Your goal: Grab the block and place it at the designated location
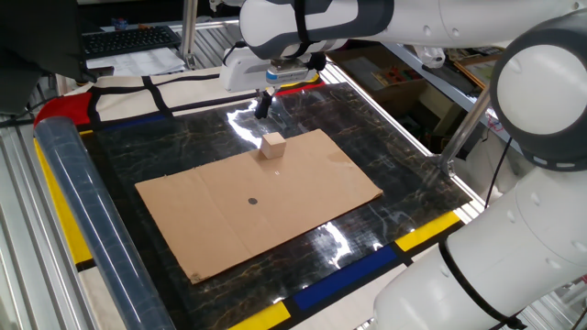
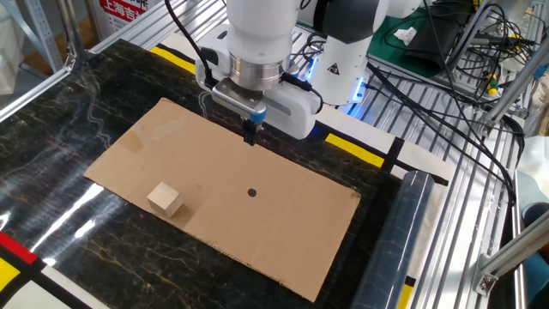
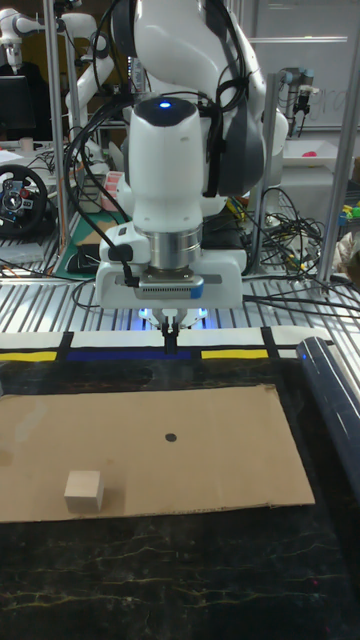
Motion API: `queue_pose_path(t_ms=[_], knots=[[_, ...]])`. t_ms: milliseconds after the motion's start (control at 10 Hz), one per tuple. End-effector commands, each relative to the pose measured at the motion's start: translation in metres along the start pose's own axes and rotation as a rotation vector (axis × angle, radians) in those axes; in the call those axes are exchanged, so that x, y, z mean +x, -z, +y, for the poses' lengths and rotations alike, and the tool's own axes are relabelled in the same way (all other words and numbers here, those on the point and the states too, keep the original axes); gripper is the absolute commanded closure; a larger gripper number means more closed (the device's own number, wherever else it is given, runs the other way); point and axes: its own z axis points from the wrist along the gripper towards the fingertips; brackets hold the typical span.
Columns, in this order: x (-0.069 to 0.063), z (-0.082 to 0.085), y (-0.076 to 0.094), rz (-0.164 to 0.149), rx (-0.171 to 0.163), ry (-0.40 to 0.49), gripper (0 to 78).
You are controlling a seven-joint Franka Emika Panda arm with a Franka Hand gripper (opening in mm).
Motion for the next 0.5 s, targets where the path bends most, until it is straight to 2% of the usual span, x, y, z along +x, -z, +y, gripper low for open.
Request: queue_pose_path(t_ms=[100, 200, 500], knots=[[-0.0001, -0.0001, -0.0002, 0.073, -0.033, 0.112, 77.6], [-0.0015, -0.0043, -0.0036, 0.071, 0.027, 0.136, 77.6], [-0.0022, -0.0057, -0.0046, 0.07, 0.025, 0.129, 77.6]])
